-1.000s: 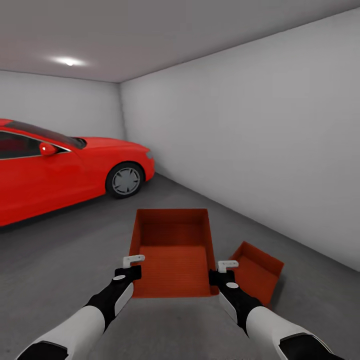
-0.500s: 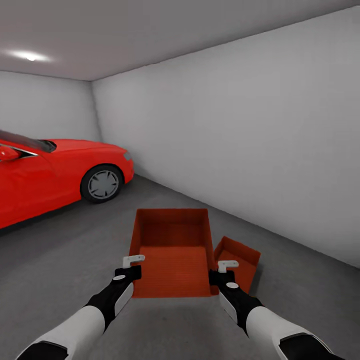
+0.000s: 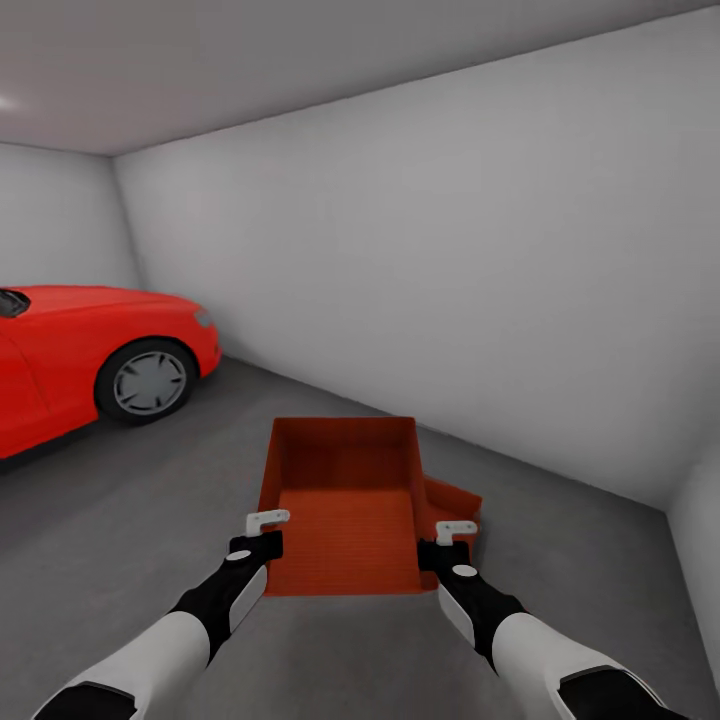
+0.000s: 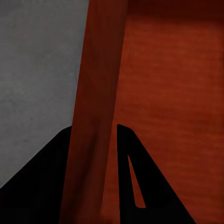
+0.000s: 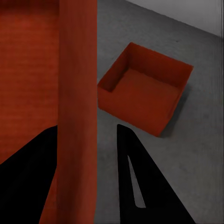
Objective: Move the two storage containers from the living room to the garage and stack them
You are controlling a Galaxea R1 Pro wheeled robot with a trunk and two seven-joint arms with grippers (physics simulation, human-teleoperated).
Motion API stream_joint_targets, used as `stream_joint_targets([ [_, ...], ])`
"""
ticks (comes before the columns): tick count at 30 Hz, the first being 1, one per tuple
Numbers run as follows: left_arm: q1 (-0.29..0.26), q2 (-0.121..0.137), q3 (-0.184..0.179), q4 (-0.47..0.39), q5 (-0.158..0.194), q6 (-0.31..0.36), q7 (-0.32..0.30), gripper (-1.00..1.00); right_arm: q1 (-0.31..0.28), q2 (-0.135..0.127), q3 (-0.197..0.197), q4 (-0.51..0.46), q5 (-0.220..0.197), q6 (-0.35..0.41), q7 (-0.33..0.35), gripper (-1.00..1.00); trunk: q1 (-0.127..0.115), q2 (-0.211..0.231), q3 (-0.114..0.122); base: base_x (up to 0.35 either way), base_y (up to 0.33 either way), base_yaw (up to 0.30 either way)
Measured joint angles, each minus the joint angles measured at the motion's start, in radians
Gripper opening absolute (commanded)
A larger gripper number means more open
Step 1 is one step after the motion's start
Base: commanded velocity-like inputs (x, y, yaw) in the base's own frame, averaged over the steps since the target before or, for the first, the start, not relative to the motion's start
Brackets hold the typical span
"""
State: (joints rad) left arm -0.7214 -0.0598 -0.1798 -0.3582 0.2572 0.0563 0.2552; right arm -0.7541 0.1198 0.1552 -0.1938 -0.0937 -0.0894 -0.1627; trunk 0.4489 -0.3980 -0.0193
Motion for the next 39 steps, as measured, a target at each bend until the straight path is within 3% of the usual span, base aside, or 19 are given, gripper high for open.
stream_joint_targets([
  [21, 0.0, 0.0, 0.001, 0.0, 0.0, 0.0, 0.0, -1.0, 0.0, 0.0, 0.0, 0.0, 0.0, 0.0, 0.0, -1.0, 0.0, 0.0, 0.0, 0.321, 0.025, -0.28],
  [39, 0.0, 0.0, 0.001, 0.0, 0.0, 0.002, 0.001, -1.0, 0.0, 0.0, 0.001, 0.0, -0.001, 0.001, 0.0, -1.0, 0.0, 0.0, 0.0, 0.321, 0.116, -0.017],
])
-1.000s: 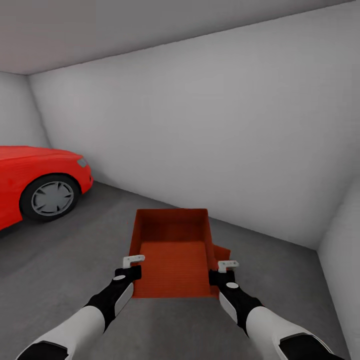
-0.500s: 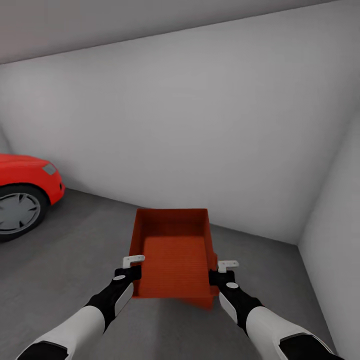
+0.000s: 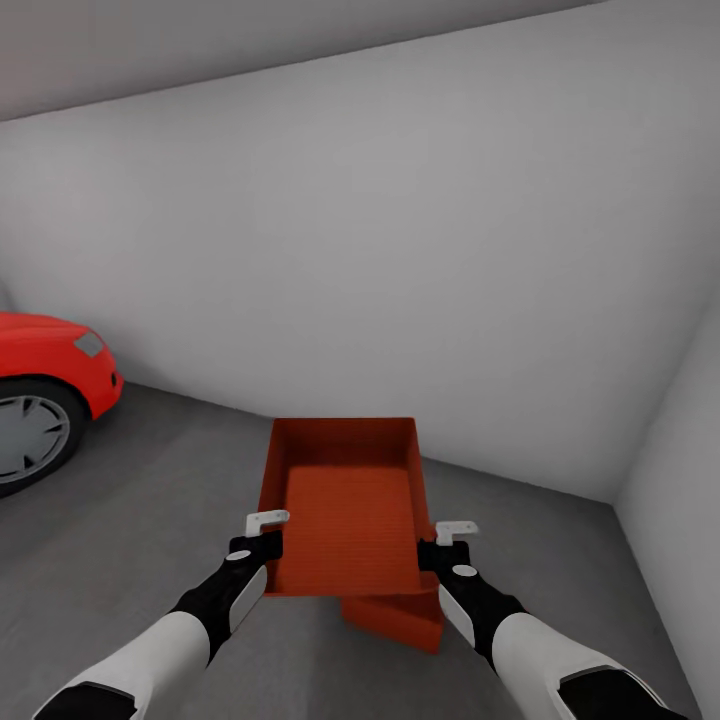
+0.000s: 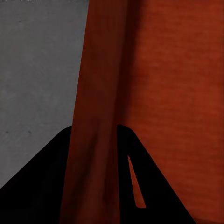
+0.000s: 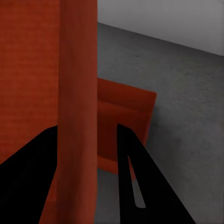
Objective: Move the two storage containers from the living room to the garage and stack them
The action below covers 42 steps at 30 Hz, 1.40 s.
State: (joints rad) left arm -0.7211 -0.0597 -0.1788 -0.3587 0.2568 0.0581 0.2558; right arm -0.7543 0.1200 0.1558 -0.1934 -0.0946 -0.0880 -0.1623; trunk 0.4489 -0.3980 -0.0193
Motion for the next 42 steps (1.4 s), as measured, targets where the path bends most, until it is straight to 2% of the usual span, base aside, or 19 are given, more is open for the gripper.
stream_joint_targets([
  [19, 0.0, 0.0, 0.0, 0.0, 0.0, 0.0, 0.0, -1.0, 0.0, 0.0, 0.0, 0.0, 0.0, 0.0, 0.0, -1.0, 0.0, 0.0, 0.0, 0.321, 0.137, -0.014],
  [42, 0.0, 0.0, -0.001, 0.0, 0.0, 0.0, 0.0, -1.0, 0.0, 0.0, 0.0, 0.0, -0.001, 0.0, 0.0, -1.0, 0.0, 0.0, 0.0, 0.321, 0.124, -0.272],
])
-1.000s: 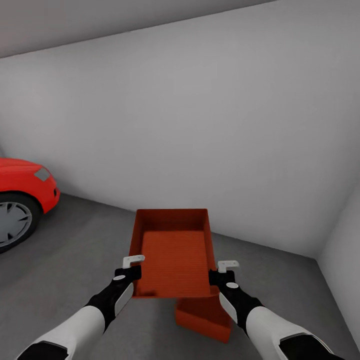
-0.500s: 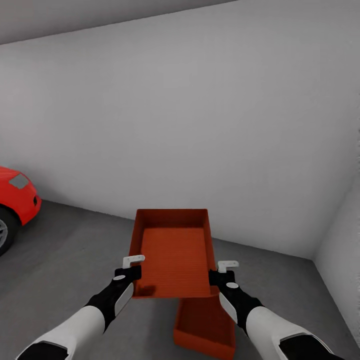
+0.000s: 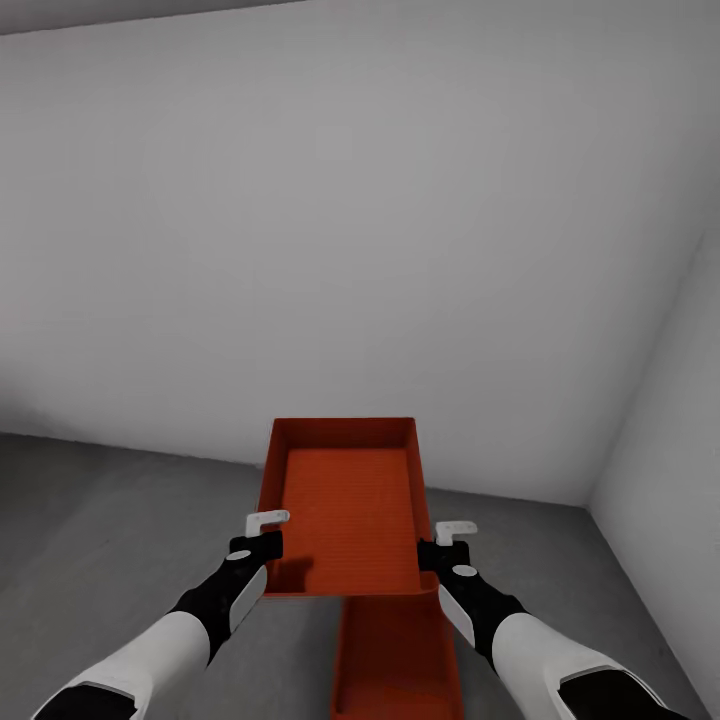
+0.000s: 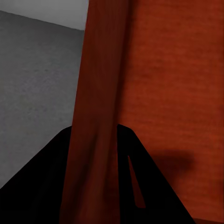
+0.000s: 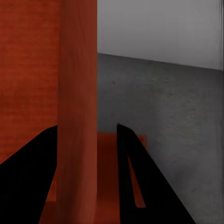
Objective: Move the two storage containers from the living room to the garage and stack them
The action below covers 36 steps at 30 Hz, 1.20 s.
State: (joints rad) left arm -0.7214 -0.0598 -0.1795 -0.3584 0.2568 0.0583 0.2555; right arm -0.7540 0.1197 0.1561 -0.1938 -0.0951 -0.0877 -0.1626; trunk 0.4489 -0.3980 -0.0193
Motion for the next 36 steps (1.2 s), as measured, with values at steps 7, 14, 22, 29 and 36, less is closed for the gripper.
stream_joint_targets([
  [7, 0.0, 0.0, 0.0, -0.001, 0.0, 0.001, 0.0, -1.0, 0.0, 0.0, 0.0, 0.0, 0.0, 0.0, 0.0, -1.0, 0.0, 0.0, 0.0, 0.15, 0.023, -0.283],
  [14, 0.0, 0.0, 0.0, -0.001, 0.0, 0.001, 0.0, -1.0, 0.0, 0.0, 0.0, 0.0, 0.0, 0.0, 0.0, -1.0, 0.001, 0.0, 0.0, 0.006, 0.0, -0.283],
  [22, 0.0, 0.0, 0.0, -0.001, 0.0, 0.002, 0.0, -1.0, 0.0, 0.0, 0.0, 0.0, 0.0, 0.0, 0.0, -1.0, 0.001, 0.0, 0.0, 0.0, 0.0, -0.283],
  [29, 0.0, 0.0, 0.001, -0.001, 0.0, 0.001, 0.0, -1.0, 0.0, 0.0, 0.0, 0.0, 0.0, 0.0, 0.0, -1.0, 0.001, 0.0, 0.0, 0.0, 0.0, -0.242],
  [36, 0.0, -0.001, 0.001, -0.002, -0.001, 0.002, 0.0, -1.0, 0.0, -0.001, 0.002, 0.0, -0.001, 0.001, 0.0, -1.0, 0.001, 0.0, 0.0, 0.0, 0.0, -0.018],
])
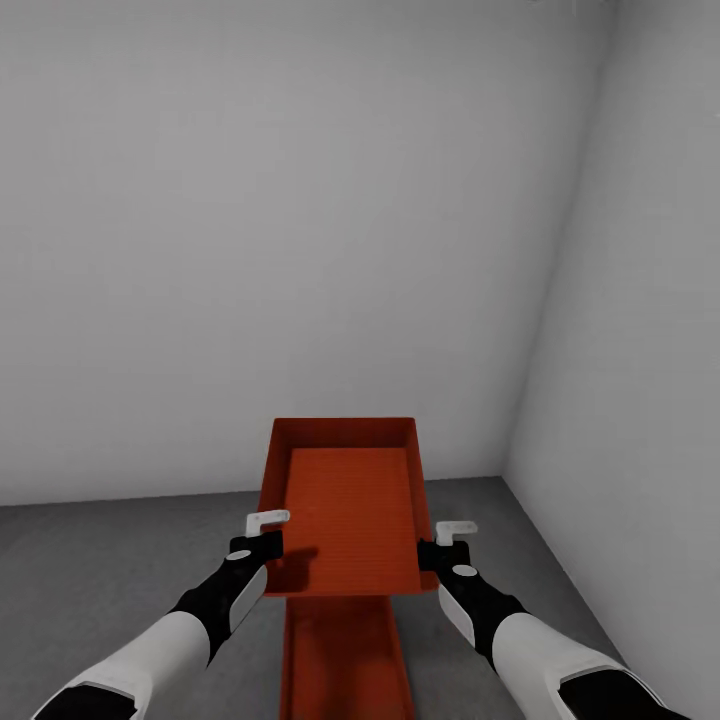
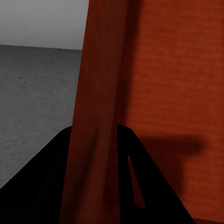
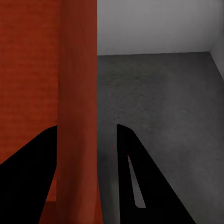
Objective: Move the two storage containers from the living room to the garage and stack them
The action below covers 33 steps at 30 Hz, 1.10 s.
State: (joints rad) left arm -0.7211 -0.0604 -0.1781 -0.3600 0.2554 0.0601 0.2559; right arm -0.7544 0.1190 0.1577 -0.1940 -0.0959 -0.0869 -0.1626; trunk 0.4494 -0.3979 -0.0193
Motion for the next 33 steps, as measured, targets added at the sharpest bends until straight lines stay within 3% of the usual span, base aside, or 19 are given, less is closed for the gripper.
stream_joint_targets([
  [33, 0.0, 0.0, 0.0, -0.001, -0.001, 0.003, 0.0, -1.0, 0.0, 0.0, 0.0, 0.0, 0.0, 0.002, 0.0, -1.0, 0.0, 0.0, -0.004, 0.0, 0.0, 0.0],
])
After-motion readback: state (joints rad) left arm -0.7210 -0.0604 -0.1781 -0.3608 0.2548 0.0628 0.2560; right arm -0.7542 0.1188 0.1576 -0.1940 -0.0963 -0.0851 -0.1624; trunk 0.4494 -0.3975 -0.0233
